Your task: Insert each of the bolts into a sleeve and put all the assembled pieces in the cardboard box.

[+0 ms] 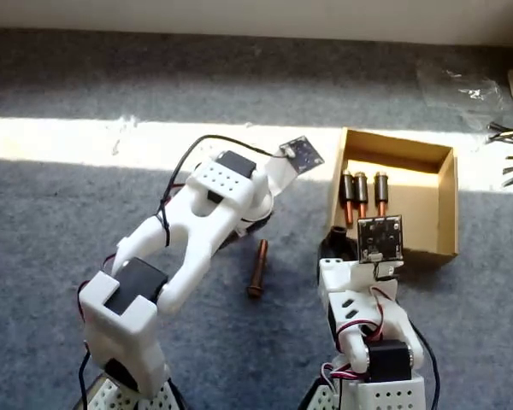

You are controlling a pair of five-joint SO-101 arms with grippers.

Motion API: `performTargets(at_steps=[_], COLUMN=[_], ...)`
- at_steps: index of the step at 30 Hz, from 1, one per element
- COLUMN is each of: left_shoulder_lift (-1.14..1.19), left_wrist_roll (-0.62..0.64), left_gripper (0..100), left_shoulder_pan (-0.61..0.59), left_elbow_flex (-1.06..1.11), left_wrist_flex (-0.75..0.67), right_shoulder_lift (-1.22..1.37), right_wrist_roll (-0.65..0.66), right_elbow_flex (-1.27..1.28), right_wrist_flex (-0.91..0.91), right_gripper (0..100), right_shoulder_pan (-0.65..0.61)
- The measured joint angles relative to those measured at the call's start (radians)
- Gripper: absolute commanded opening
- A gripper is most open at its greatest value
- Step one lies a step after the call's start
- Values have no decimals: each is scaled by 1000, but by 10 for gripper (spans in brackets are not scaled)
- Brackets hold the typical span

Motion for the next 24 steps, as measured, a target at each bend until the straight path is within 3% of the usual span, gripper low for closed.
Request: performTargets(at_steps=[24], left_shoulder_lift=[66], left_wrist_roll=[0], left_gripper=[64], left_shoulder_pan=[0], left_elbow_flex=[3], left_wrist_flex=[-5], right_shoulder_lift=[0], right_wrist_roll=[0], right_elbow_flex=[0], right_wrist_flex=[0], right_gripper=[4], right_shoulder_pan=[0])
